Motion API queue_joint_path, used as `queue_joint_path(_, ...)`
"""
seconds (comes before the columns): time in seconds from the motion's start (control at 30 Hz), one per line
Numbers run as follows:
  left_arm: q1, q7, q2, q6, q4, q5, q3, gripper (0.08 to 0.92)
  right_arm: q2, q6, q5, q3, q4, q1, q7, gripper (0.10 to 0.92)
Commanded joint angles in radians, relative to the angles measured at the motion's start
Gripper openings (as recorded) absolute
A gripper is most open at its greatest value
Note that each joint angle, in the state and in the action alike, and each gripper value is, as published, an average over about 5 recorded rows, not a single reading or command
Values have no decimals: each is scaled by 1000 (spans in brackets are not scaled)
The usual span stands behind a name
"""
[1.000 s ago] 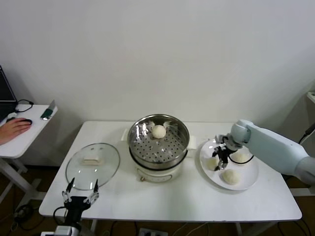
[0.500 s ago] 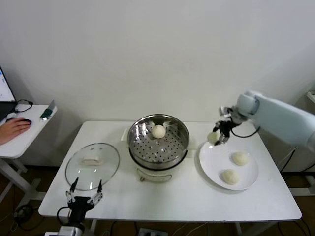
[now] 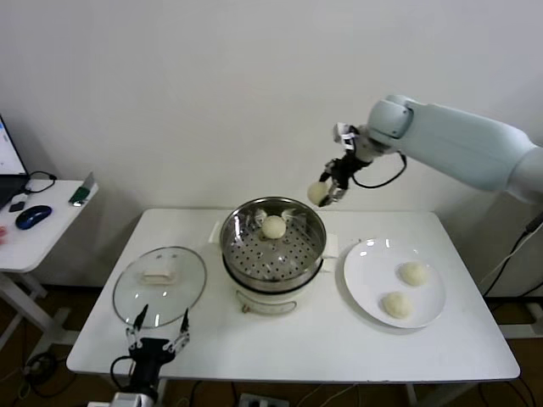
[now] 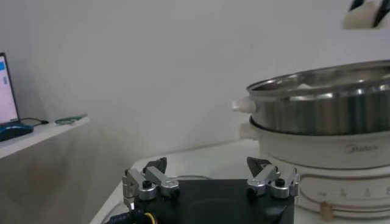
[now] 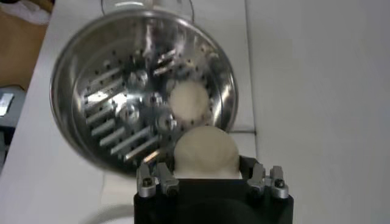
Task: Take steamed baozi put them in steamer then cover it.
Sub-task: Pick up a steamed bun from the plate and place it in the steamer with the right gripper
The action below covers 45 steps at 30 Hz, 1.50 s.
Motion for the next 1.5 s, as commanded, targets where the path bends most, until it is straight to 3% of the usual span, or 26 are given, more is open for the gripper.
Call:
queue_joint_path(0.03,-2,-1,-4,1,-20,10,12,823,173,-40,111,-47,0,12,44,686)
queue_joint_path(0.5,-10,-4,-7,-2,-22,25,13,823,334,-45,54,-52,-94,-177,101,686)
queue_joint_path(1.07,-26,-6,2,-3,2,8,-5,823,323,-38,-26,-45,-110,-231,83,695)
queue_joint_path(1.33,-31,-6,2,0,5,10,-7,823,310,-40,-31,-35,-100,-219,74,808)
queue_joint_path(1.5,-29,-7,1,1,6,11,-8,823,259,-38,-62,-3,-69,-175,51,822)
